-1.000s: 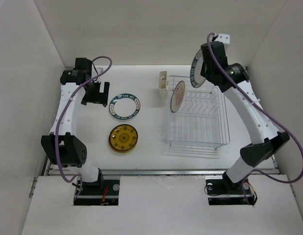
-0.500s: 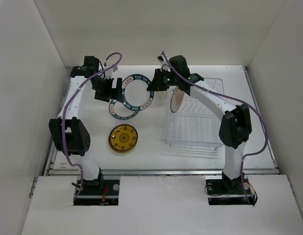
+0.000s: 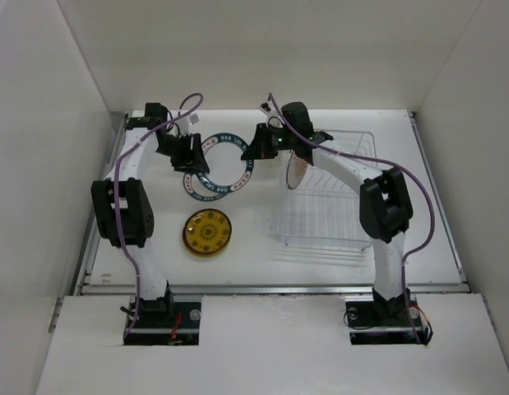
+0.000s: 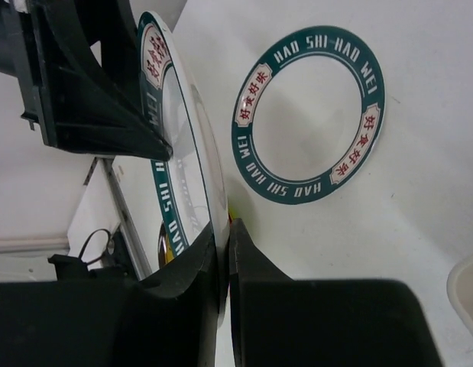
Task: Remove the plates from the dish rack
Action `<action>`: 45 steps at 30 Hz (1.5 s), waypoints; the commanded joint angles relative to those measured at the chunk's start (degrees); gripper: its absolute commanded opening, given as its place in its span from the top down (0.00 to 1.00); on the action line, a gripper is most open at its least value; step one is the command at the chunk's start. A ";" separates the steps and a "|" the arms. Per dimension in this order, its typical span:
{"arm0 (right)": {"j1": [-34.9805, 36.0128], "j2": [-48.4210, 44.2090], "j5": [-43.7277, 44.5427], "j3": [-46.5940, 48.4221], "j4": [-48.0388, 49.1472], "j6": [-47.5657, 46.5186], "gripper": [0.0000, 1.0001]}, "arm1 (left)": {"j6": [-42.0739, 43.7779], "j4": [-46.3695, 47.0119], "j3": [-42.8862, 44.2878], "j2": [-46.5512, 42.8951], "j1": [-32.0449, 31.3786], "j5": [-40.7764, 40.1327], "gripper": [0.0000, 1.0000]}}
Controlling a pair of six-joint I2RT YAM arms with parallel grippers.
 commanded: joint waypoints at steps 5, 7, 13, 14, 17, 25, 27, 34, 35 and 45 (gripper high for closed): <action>0.85 0.46 -8.04 0.32 8.42 3.78 1.00 | -1.39 1.83 1.07 -0.36 0.41 5.49 1.00; 0.85 0.46 -8.04 0.32 8.42 3.78 1.00 | -1.92 0.96 1.07 -0.36 0.41 6.71 1.00; 1.47 0.99 -6.64 0.84 5.00 3.08 1.00 | -0.52 -4.58 1.69 -0.88 2.95 12.17 1.00; 1.47 0.29 -5.94 0.85 3.34 2.56 0.94 | -0.52 -5.28 2.21 -0.89 3.65 12.87 1.00; 1.99 -1.29 -3.30 2.86 -1.93 -0.95 0.41 | 2.02 -9.67 3.09 -0.89 6.20 16.12 1.00; 1.99 -8.23 13.74 7.35 -11.26 -5.89 0.04 | 3.27 -11.63 3.88 -0.80 10.95 16.74 1.00; 1.99 -10.77 19.52 8.93 -13.10 -5.89 0.04 | 0.29 -9.69 3.88 0.78 12.18 14.91 1.00; 1.99 -17.55 26.59 9.46 -15.92 -7.56 0.03 | -3.15 -7.84 9.94 11.06 11.05 3.13 1.00; 1.99 -19.12 26.59 9.46 -16.45 -7.56 0.03 | -3.15 -7.84 10.91 12.20 11.04 2.34 1.00; 1.99 -25.90 33.18 8.94 -22.42 -8.70 0.03 | -4.21 -9.24 16.97 19.77 7.79 -5.30 0.74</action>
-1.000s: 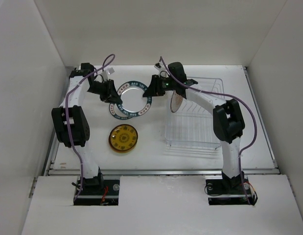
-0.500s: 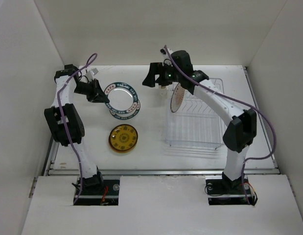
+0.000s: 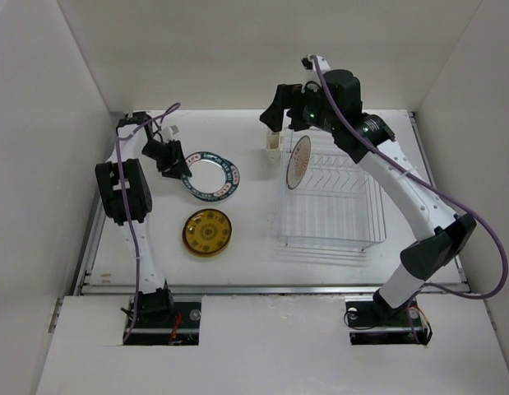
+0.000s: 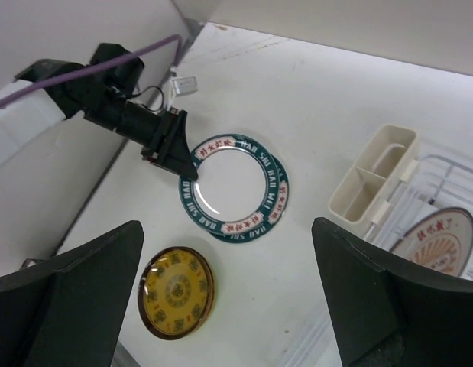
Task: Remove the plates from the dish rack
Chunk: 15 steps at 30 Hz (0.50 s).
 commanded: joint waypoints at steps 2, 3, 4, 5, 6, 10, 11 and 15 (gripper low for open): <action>-0.04 -2.30 5.84 0.76 -4.72 -0.87 0.03 | 1.52 -4.48 5.24 1.04 -3.07 -10.99 0.53; -0.04 -2.99 7.42 0.76 -5.34 -0.87 0.03 | 2.13 -4.49 5.25 1.05 -3.87 -12.95 0.44; -0.04 -3.00 8.39 0.76 -6.39 -0.27 0.03 | 2.75 -5.10 5.25 1.05 -4.75 -15.05 0.35; -0.04 -3.61 9.53 0.76 -7.01 0.61 0.03 | 3.63 -5.11 5.25 -0.17 -5.63 -19.34 0.07; -0.04 -3.62 12.93 0.76 -7.62 1.32 0.03 | 3.64 -5.11 4.73 -0.71 -7.46 -21.30 0.06; -0.04 -3.62 27.32 0.76 -13.15 6.23 0.02 | 4.51 -4.49 3.49 -3.70 -10.38 -28.51 0.01; -0.65 -2.57 29.99 0.76 -16.39 7.46 0.02 | 4.51 -4.49 3.49 -4.22 -11.16 -29.22 0.01; -2.41 1.65 35.29 1.29 -22.21 11.33 0.07 | 3.99 -4.49 3.49 -7.56 -11.17 -31.42 0.00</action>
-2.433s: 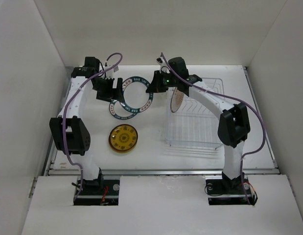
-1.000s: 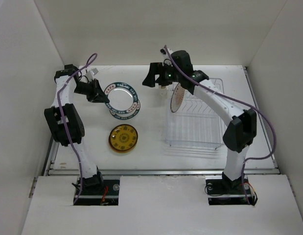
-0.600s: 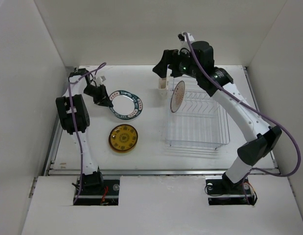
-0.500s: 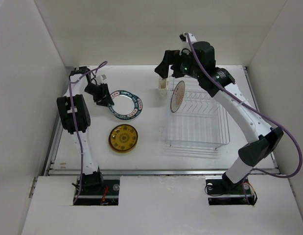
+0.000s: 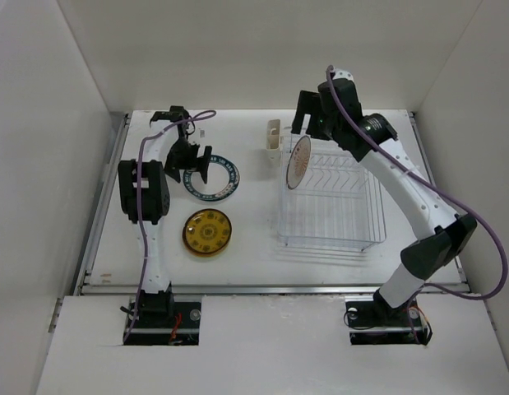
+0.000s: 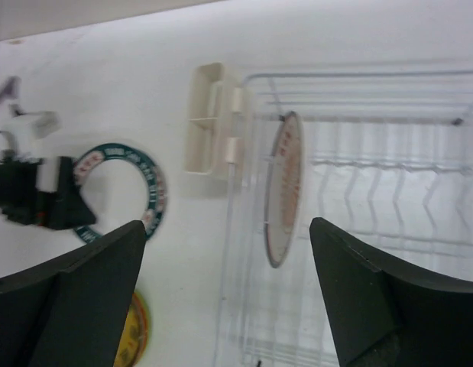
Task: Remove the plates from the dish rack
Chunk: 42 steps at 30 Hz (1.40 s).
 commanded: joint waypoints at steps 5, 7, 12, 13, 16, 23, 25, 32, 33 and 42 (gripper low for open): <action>-2.51 6.61 10.43 0.76 -7.80 6.47 0.12 | 1.32 -1.95 0.78 -7.99 1.24 -6.05 0.00; -2.51 8.46 11.04 0.76 -7.80 6.48 0.15 | 1.32 -2.57 1.31 -7.37 1.24 -6.05 0.00; -3.03 13.03 12.45 1.29 -8.33 6.48 0.23 | 1.85 -3.19 1.31 -7.37 0.72 -5.35 0.00; -3.03 14.17 11.84 1.29 -8.33 6.48 0.25 | 1.85 -2.49 1.31 -7.37 0.72 -5.35 0.00; -3.03 14.70 10.52 1.29 -8.33 5.95 0.30 | 1.85 -1.78 2.01 -6.15 0.72 -7.10 0.00; -3.03 14.70 7.17 -0.47 -5.52 5.95 0.34 | -0.17 -3.63 7.11 2.12 0.01 -8.16 0.00; -3.03 15.31 7.17 -1.08 -5.52 5.95 0.36 | -0.17 -3.63 6.59 2.12 -1.74 -8.68 0.00; -2.51 15.85 8.22 -1.61 -5.52 5.95 0.40 | 0.97 -2.40 5.53 2.12 -4.64 -10.10 0.00; -2.51 15.85 8.23 -1.61 -5.52 5.95 0.42 | 0.97 -2.40 5.53 2.12 -4.65 -10.10 0.00; -2.51 16.37 8.23 -2.23 -5.52 5.42 0.50 | 1.50 -2.40 5.53 2.65 -4.65 -6.40 0.00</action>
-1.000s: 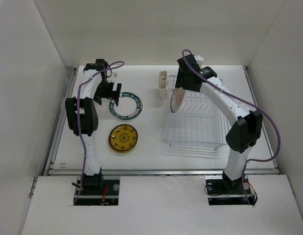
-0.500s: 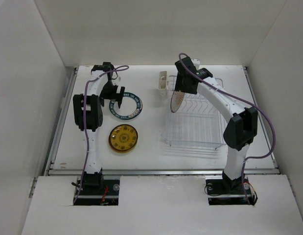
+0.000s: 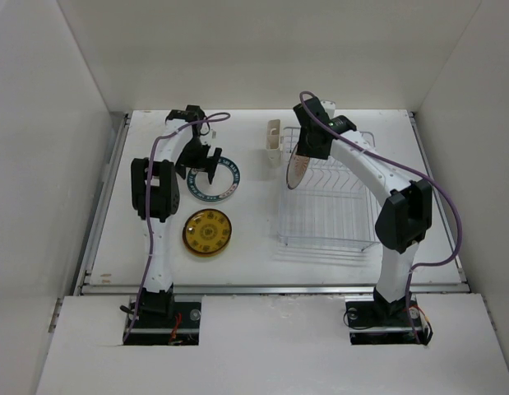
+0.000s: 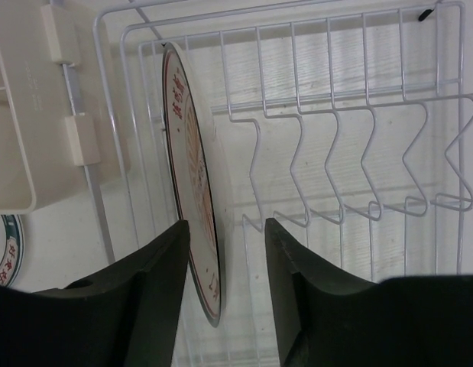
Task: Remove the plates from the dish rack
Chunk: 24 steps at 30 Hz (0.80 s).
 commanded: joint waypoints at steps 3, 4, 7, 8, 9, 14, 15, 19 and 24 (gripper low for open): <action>0.23 0.38 1.39 -0.26 1.33 -0.08 0.61 | 0.21 -0.96 -0.02 -2.03 0.36 -0.77 0.00; 0.23 0.38 2.00 -0.26 1.33 -0.08 0.71 | 0.21 -0.96 -0.02 -2.82 0.36 -2.34 0.00; 0.23 0.90 3.49 -0.26 1.33 -0.61 0.85 | -1.02 -0.96 0.51 -5.01 0.36 -6.12 0.00; 0.23 0.90 3.50 0.35 0.72 -0.61 0.94 | -1.63 -0.96 1.12 -5.63 0.36 -8.57 0.00; 0.23 1.51 4.98 0.35 0.71 -0.61 0.98 | -1.64 -1.57 1.90 -6.24 0.36 -9.73 0.00; 0.23 2.66 6.40 1.58 -1.05 -0.61 1.00 | -2.87 -2.71 2.70 -11.33 0.36 -11.85 0.00; 0.23 2.66 6.40 1.58 -1.05 -0.61 1.00 | -2.87 -3.32 2.70 -11.96 0.36 -11.85 0.00; 0.23 1.35 7.27 3.94 -1.83 -0.61 1.00 | -2.87 -4.55 2.70 -15.12 0.36 -10.63 0.00; 0.23 -4.27 14.21 11.94 -6.66 -3.14 1.00 | -2.26 -5.79 3.23 -19.16 0.36 -6.41 0.00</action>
